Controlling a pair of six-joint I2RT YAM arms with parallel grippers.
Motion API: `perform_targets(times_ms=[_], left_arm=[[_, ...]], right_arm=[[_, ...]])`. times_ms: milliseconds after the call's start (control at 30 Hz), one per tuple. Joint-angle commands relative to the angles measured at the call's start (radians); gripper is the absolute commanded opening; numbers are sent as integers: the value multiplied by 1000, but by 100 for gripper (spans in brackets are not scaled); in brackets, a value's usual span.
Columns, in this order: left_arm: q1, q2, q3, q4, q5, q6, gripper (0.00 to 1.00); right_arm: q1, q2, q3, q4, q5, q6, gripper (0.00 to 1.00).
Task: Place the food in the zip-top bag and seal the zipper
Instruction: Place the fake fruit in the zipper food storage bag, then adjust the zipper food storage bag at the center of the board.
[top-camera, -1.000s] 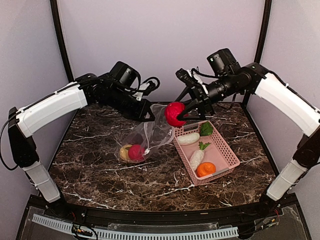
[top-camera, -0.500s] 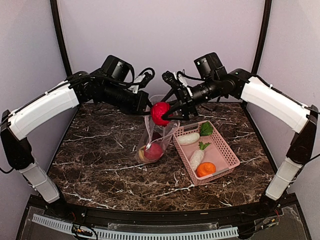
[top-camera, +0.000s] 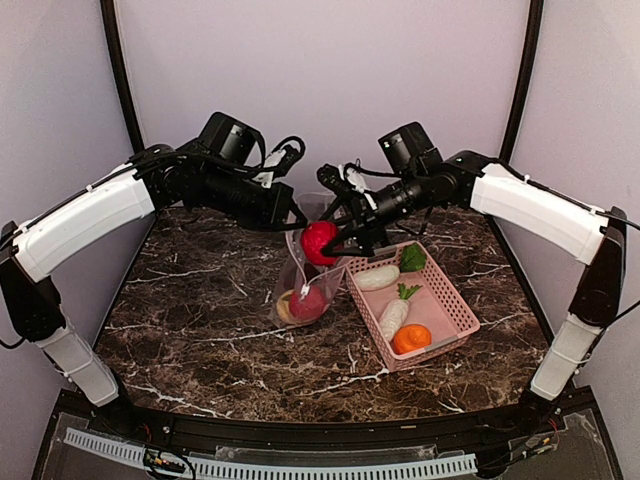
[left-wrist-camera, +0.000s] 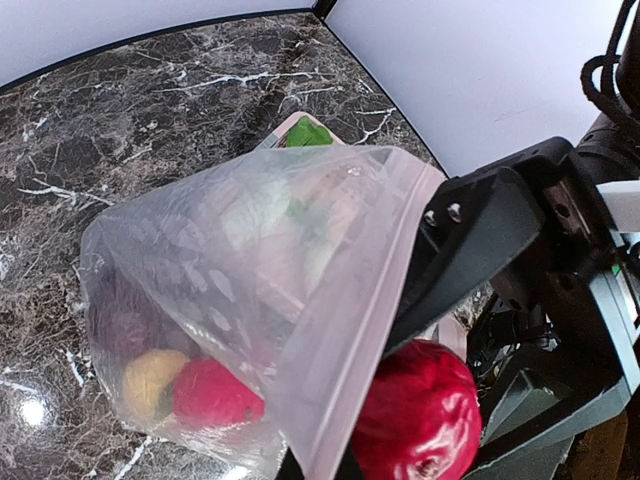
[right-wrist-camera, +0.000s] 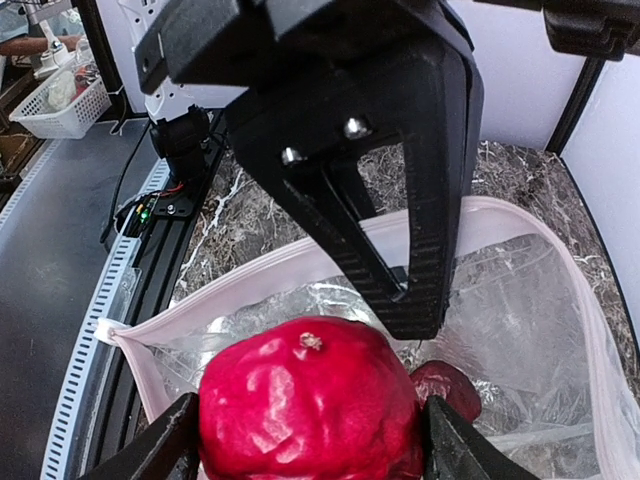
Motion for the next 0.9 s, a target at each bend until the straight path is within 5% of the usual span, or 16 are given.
perform_targets(times_ms=[0, 200, 367, 700, 867], left_arm=[[-7, -49, -13, 28, 18, 1, 1], [-5, -38, -13, 13, 20, 13, 1], [-5, -38, -18, -6, 20, 28, 1], [-5, -21, -5, -30, 33, 46, 1], [-5, -7, 4, -45, 42, 57, 1]], right_arm=[[7, 0, 3, -25, 30, -28, 75], [9, -15, 97, -184, 42, -132, 79], [43, -47, 121, -345, 110, -301, 74], [151, -68, 51, -336, 419, -396, 67], [184, -23, 65, -299, 529, -390, 48]])
